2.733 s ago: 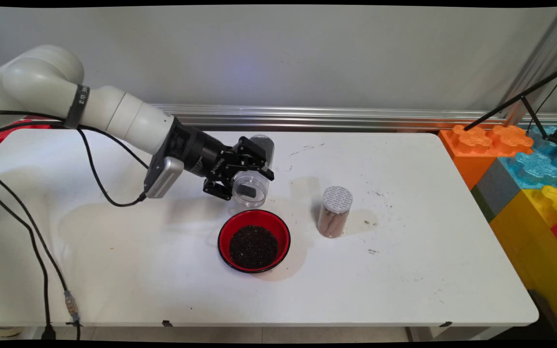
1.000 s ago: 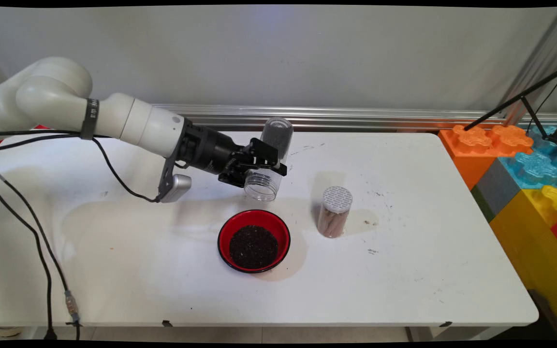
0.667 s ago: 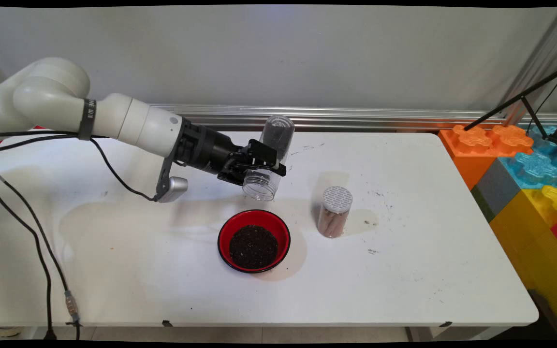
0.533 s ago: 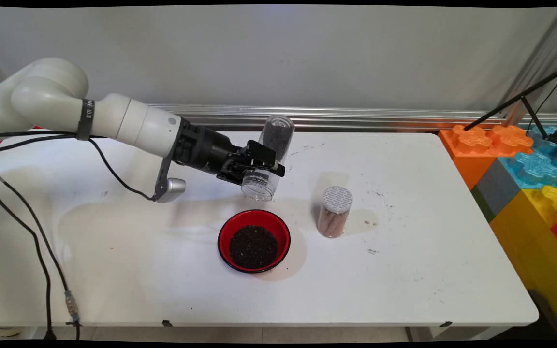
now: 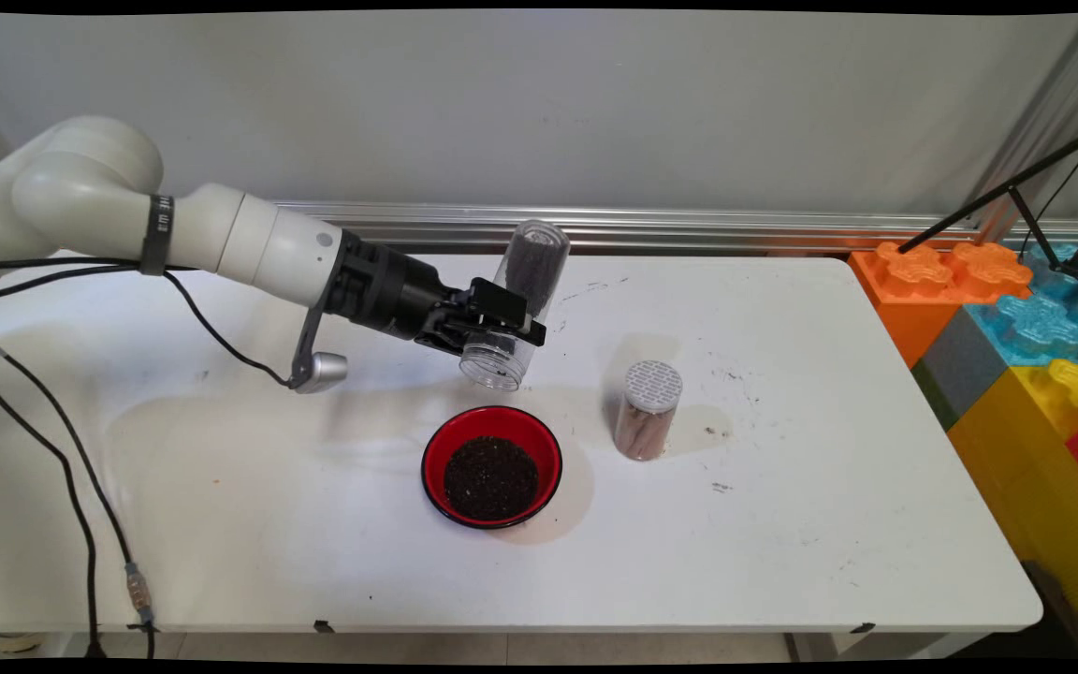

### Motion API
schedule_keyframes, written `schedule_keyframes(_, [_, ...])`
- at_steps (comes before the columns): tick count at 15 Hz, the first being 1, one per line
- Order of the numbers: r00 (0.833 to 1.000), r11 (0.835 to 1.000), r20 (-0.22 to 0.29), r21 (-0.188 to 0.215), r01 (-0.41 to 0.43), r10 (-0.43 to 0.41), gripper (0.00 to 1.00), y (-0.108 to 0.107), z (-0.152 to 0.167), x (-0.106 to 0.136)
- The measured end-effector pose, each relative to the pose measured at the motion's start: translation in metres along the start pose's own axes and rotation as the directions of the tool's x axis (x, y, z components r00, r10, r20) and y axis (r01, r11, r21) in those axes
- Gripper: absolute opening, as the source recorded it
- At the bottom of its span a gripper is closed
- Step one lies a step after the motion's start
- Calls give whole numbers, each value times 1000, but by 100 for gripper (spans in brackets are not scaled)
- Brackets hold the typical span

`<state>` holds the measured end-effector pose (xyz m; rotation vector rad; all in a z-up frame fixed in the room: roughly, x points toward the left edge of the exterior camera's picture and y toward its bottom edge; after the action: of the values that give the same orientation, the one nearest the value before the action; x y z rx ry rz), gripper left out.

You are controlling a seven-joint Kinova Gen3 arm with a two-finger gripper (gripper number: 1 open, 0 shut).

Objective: Pour the black seasoning powder in the red bowl

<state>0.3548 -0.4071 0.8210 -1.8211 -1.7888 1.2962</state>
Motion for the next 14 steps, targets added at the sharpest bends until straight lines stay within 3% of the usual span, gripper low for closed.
schedule_keyframes(14, [999, 998, 11, 28, -48, 47, 0, -4, -2, 9])
